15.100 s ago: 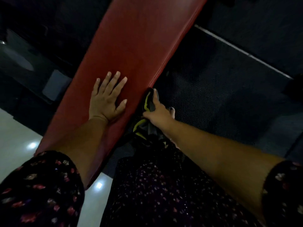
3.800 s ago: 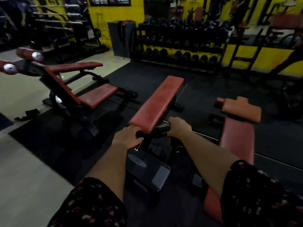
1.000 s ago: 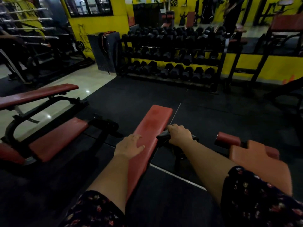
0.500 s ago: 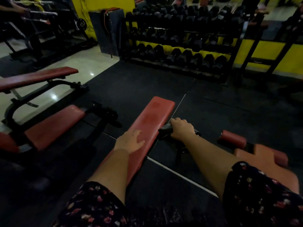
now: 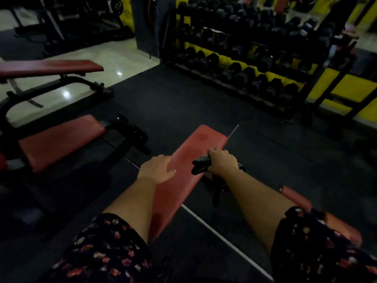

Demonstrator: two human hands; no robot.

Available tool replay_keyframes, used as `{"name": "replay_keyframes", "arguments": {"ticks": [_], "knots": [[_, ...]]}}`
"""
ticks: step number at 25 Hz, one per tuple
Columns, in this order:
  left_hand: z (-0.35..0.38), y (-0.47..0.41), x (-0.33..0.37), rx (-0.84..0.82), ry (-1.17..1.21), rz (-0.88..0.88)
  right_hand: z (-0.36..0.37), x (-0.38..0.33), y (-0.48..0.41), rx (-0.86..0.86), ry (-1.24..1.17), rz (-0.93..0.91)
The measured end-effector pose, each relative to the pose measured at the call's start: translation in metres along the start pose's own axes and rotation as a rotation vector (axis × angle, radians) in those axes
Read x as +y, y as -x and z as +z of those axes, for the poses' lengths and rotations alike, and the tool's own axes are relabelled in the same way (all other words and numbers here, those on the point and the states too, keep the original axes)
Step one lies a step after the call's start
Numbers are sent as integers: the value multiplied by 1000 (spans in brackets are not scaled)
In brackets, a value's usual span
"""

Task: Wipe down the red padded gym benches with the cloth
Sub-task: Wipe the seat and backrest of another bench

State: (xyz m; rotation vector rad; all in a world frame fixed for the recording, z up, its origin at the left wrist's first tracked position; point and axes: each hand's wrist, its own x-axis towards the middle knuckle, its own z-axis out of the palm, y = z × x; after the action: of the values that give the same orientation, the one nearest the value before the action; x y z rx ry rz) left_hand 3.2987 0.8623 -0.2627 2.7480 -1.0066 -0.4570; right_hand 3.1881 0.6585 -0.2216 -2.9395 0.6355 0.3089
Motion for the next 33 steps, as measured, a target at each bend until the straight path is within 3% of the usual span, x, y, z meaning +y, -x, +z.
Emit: {"name": "replay_keyframes", "arguments": {"ticks": [9,15,26,33], "knots": [[-43,-36,-61,53,-6,-106,-30,-71,-88,36,1,-174],[-56,-30,-97,88,8,-286,-40,-102,-133,4,23,-315],[-47,-5,-99,243,186,-818,-58,-169,-223,18,115,-863],[-10,72,-51,346,229,-1201,-32,-218,-180,-37,152,-1216]]}}
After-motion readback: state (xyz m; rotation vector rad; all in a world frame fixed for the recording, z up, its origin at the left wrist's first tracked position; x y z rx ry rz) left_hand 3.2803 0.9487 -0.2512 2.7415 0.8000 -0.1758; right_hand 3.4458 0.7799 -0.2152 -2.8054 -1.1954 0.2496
